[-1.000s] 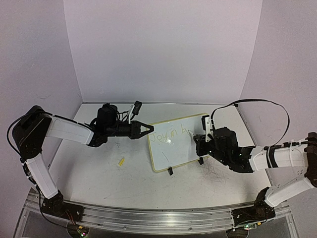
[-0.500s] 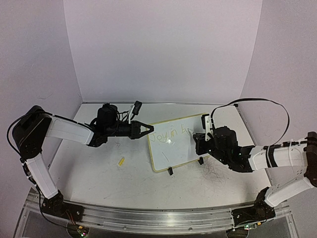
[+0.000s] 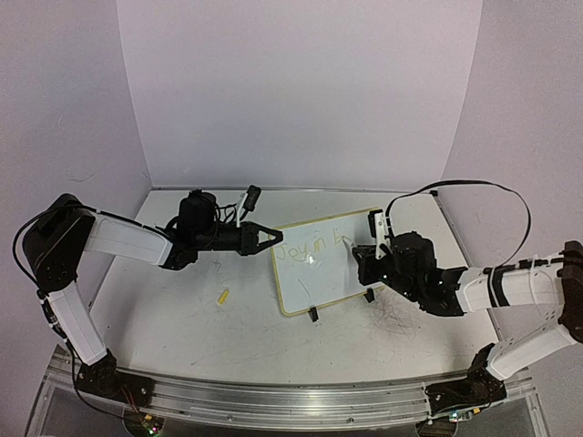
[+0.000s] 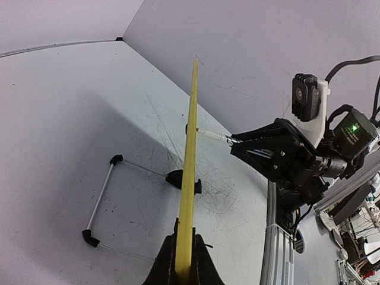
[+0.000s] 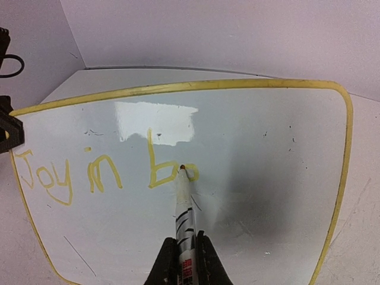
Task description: Write a sentence on the whiteboard
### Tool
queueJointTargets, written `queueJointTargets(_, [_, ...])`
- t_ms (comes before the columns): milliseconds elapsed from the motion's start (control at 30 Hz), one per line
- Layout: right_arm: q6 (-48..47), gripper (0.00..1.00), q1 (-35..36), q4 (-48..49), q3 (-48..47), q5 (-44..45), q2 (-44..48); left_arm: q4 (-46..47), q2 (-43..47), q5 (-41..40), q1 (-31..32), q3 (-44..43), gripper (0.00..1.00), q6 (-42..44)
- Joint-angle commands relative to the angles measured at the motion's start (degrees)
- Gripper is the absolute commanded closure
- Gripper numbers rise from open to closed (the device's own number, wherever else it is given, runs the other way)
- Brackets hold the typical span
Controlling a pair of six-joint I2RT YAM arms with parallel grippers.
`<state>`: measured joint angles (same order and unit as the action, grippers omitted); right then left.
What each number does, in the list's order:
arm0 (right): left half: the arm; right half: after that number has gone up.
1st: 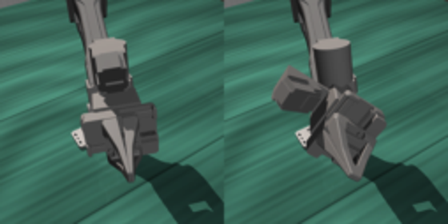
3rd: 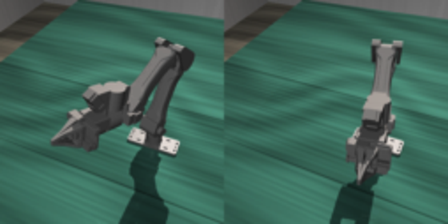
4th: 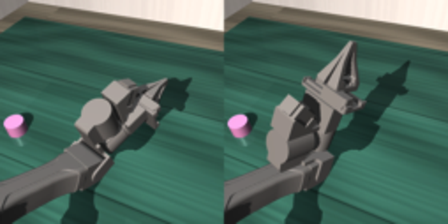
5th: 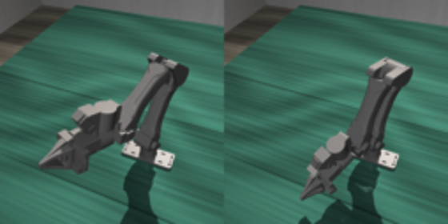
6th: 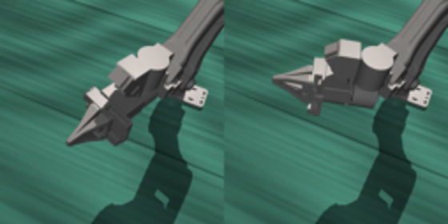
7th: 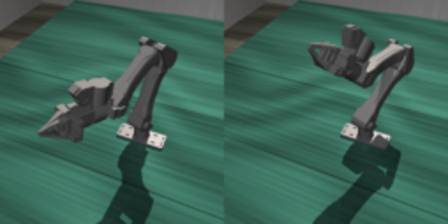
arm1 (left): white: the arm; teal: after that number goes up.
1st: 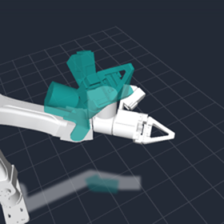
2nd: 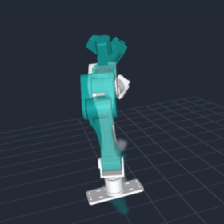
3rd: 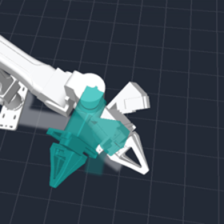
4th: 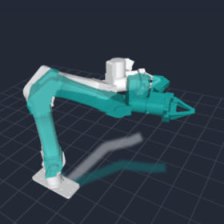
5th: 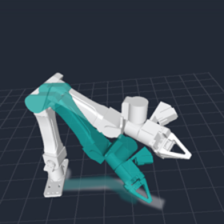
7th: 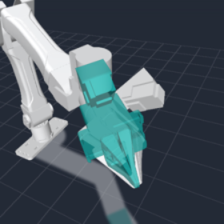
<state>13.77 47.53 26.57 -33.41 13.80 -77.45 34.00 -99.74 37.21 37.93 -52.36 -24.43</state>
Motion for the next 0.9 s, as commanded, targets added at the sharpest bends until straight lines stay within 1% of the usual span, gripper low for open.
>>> queueJointTargets(0, [1.1,1.00,-0.1,-0.2,0.8,-1.3,-0.1,-4.6,0.4,-5.6,-0.6,-0.3,1.00,3.1])
queueJointTargets(333, [2.2,1.00,0.0,-1.5,3.1,-0.6,1.1,-4.6,0.6,-5.7,-0.5,-0.2,1.00,3.0])
queueJointTargets(600, [2.8,1.00,-0.2,-1.8,1.8,5.3,2.7,-4.7,0.8,-5.7,-0.5,-0.2,1.00,2.9])
queueJointTargets(767, [0.2,1.00,-0.1,2.3,2.6,3.2,7.4,-4.8,0.8,-5.8,-0.5,-0.2,1.00,2.9])
queueJointTargets(867, [-1.0,1.00,-0.3,2.3,2.0,2.7,6.9,-4.8,0.8,-5.7,-0.5,-0.3,1.00,3.0])
